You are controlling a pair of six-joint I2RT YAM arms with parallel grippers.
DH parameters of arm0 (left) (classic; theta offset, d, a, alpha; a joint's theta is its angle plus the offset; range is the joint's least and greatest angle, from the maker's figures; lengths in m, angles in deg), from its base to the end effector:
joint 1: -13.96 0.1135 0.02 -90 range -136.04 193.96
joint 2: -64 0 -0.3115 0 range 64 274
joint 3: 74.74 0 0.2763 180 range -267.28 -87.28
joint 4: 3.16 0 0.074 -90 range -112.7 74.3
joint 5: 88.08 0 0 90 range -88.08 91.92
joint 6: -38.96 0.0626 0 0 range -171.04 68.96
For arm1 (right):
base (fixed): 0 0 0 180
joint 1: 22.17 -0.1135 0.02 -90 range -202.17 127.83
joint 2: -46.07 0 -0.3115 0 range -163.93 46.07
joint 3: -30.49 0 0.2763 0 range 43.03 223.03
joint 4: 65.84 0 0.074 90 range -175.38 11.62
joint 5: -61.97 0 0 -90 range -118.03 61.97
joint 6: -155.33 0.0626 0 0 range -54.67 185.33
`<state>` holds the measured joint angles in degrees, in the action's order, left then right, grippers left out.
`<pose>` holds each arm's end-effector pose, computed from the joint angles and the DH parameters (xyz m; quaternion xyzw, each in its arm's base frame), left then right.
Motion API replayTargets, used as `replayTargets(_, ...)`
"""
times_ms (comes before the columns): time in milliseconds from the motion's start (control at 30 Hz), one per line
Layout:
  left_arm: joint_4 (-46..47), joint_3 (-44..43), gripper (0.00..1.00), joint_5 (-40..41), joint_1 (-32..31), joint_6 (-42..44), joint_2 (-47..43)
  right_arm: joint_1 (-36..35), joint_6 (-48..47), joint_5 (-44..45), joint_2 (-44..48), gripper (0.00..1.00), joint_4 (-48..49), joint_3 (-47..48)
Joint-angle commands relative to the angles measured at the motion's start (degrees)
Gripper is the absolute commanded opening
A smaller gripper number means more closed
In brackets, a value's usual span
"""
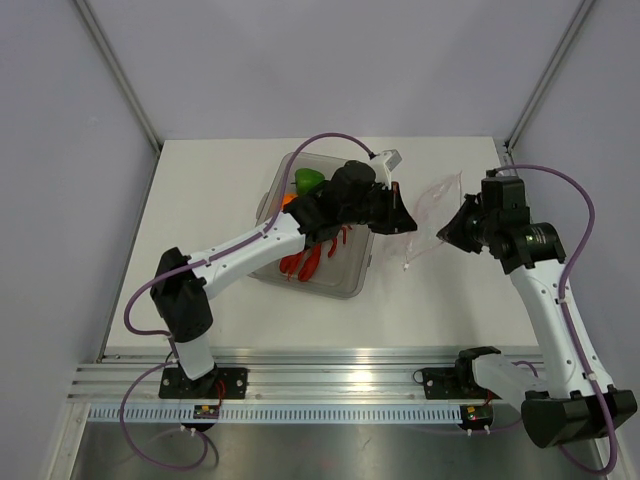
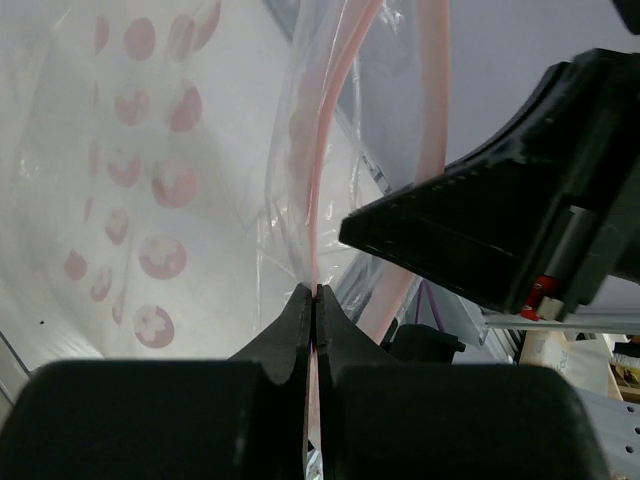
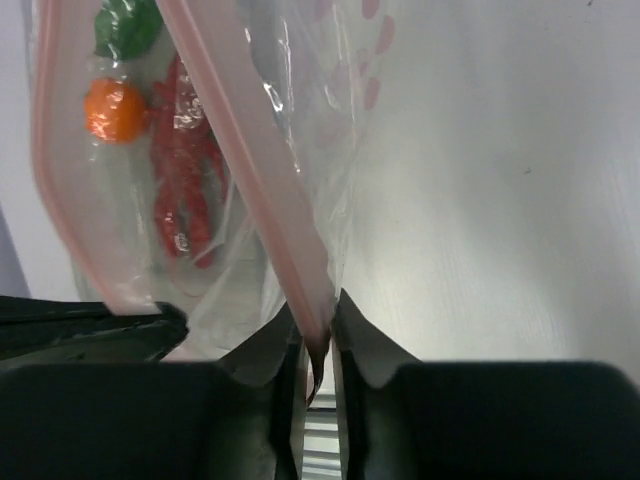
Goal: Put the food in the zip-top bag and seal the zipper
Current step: Open the zipper of the food storage bag.
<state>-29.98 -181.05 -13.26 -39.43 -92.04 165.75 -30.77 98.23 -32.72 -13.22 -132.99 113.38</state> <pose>0.2750 -0.3977 0.3895 0.1620 0.8103 -0.4798 0.2949 0.2098 0.0369 0.3980 0.1775 0.9010 0.1748 0.3551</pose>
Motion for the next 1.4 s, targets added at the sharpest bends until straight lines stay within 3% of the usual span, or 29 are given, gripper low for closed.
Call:
replayTargets(0, 1.9, -2.8, 0.0, -1.6, 0.2, -0.8, -2.0, 0.1, -1.3, 5.9, -0.5, 0.06, 4.1, 0.1)
replayTargets(67, 0.9, -3.1, 0.0, -1.6, 0.9, -0.1, -2.6, 0.2, -2.5, 11.4, -0.4, 0.0, 2.8, 2.2)
replayTargets(167, -2.5, -7.5, 0.0, -1.4, 1.2, 3.1, -2.2, 0.2, -7.7, 17.7, -1.8, 0.0, -0.8, 8.7)
replayTargets(300, -4.6, -11.1, 0.0, -2.7, 2.0, 3.7, -1.3, 0.1, -12.4, 18.9, -5.0, 0.0, -5.6, 19.2)
replayTargets(433, -0.1, -7.7, 0.0, -5.8, 3.7, 0.7, -1.5, 0.1, -15.2, 17.9, -6.4, 0.0, -10.9, 24.7)
replayTargets(800, 4.1, 0.3, 0.0, -10.7, 2.5, -1.5, 5.4, 0.1, -16.1, 13.7, -5.8, 0.0, -12.6, 13.2)
replayTargets(1100, -10.0, -2.8, 0.0, 1.9, 2.4, 11.3, 7.4, 0.2, -12.6, 12.7, -12.0, 0.0, -11.1, 12.9)
replayTargets(1200, -13.0, -3.9, 0.08, 4.6, 2.4, 14.1, 7.2, 0.0, -11.1, 8.2, -13.0, 0.0, -8.5, 11.1)
replayTargets(1300, -15.0, -4.0, 0.34, 6.6, 2.4, 16.6, 6.5, -0.1, -9.6, 4.9, -13.9, 0.0, -5.2, 8.5)
replayTargets(1333, -15.6, -4.6, 0.53, 6.7, 2.4, 17.9, 6.4, -0.1, -9.2, 5.0, -14.2, 0.0, -4.4, 7.8)
replayTargets(1367, -16.3, -5.2, 0.57, 6.7, 2.4, 18.7, 6.0, -0.1, -8.7, 3.6, -14.5, 0.0, -4.1, 7.3)
